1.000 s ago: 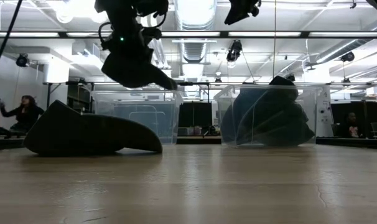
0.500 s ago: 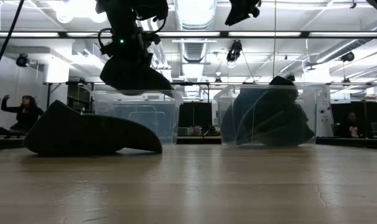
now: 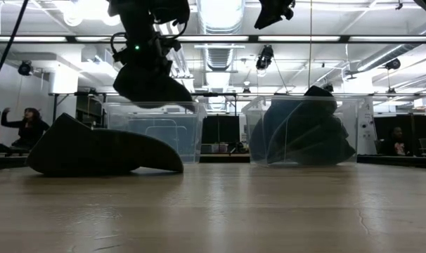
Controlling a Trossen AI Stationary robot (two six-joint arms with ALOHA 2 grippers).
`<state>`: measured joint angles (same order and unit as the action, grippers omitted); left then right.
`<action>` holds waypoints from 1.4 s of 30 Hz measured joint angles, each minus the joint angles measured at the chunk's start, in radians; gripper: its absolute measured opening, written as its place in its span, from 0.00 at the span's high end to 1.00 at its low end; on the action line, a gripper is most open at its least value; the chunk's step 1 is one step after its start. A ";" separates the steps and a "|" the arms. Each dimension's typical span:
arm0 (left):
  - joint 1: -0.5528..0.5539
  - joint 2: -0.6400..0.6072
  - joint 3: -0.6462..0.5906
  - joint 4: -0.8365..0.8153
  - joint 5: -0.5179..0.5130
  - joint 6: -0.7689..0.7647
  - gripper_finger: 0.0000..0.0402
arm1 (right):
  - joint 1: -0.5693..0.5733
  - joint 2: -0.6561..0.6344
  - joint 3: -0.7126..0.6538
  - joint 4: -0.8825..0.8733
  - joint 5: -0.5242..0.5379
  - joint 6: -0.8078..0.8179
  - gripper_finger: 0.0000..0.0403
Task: Pick & Place hat
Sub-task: Put the bottom green cap into the left transparent bin
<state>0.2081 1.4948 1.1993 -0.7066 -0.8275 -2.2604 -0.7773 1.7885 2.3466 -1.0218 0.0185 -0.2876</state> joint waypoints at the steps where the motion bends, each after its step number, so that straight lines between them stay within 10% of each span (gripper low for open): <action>1: 0.000 0.000 -0.004 0.004 0.000 0.000 0.94 | 0.000 0.000 0.000 0.000 0.000 0.000 0.71; 42: 0.010 0.001 -0.043 0.015 -0.074 0.012 0.93 | 0.000 0.000 0.000 -0.021 0.000 -0.003 0.71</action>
<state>0.2180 1.4956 1.1568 -0.6914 -0.9015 -2.2486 -0.7773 1.7889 2.3466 -1.0429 0.0185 -0.2909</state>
